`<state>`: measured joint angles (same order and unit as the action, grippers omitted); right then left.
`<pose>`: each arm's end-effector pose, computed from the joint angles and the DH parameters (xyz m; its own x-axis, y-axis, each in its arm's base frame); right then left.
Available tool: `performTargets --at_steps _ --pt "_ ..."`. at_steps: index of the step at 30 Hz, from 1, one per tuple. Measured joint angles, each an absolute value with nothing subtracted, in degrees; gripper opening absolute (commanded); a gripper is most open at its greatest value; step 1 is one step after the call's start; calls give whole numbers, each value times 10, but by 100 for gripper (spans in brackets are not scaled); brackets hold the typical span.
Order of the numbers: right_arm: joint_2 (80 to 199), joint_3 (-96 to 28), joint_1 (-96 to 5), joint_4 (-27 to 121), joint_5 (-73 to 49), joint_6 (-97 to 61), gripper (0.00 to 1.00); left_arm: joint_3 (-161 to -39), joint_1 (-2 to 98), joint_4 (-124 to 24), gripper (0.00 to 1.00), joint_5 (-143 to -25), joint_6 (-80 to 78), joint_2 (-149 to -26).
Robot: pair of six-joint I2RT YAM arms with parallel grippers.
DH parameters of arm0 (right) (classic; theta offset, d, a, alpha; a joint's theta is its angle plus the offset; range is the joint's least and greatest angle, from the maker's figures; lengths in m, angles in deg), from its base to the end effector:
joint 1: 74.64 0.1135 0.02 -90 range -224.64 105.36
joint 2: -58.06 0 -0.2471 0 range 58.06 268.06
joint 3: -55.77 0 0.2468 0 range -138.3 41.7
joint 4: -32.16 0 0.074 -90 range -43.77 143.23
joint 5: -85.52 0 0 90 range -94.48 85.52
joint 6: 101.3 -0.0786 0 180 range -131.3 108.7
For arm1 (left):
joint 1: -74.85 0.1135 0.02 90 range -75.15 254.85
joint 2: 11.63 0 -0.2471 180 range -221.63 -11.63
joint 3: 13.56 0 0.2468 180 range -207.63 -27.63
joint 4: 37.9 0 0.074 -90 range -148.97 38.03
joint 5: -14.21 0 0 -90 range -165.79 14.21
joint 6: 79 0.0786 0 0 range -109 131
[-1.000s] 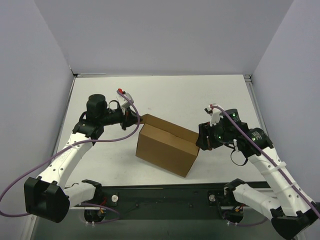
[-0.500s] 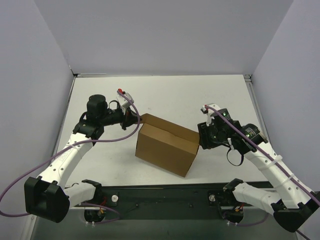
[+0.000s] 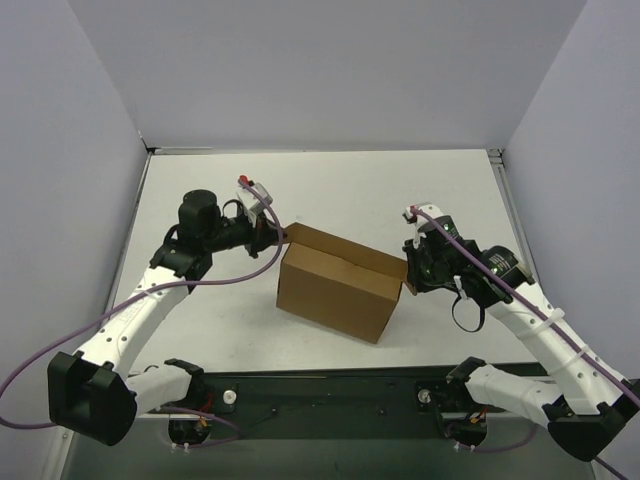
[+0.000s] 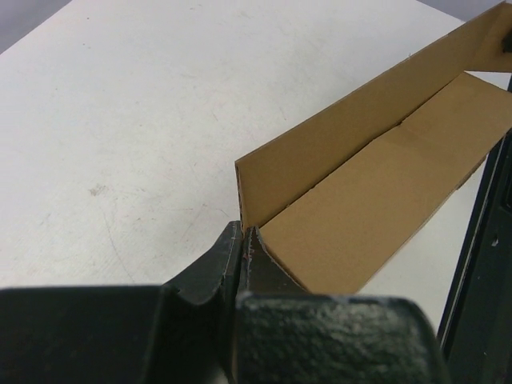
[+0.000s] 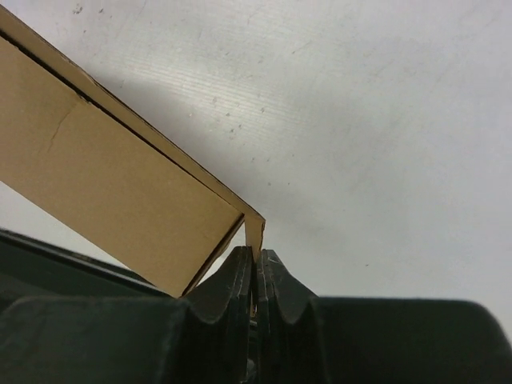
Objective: Fold the paper box
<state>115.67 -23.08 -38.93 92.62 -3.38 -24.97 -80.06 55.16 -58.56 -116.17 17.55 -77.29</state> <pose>0.1924 0.1365 0.3151 -0.6339 -0.1647 -0.7556 -0.4340 0.8845 0.1713 0.2567 -0.1459 0.2969 -0.2224 0.1719 -0.9597 0.8615 0.4955 -0.1109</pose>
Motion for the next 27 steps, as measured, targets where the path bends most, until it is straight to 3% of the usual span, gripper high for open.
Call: performTargets --at_steps 11,27 --pt "1251 -255 -281 855 220 -282 0 -799 497 -576 0 -958 117 -757" --pt "1204 -150 -252 702 338 -309 0 -733 398 -513 0 -741 -21 -728"
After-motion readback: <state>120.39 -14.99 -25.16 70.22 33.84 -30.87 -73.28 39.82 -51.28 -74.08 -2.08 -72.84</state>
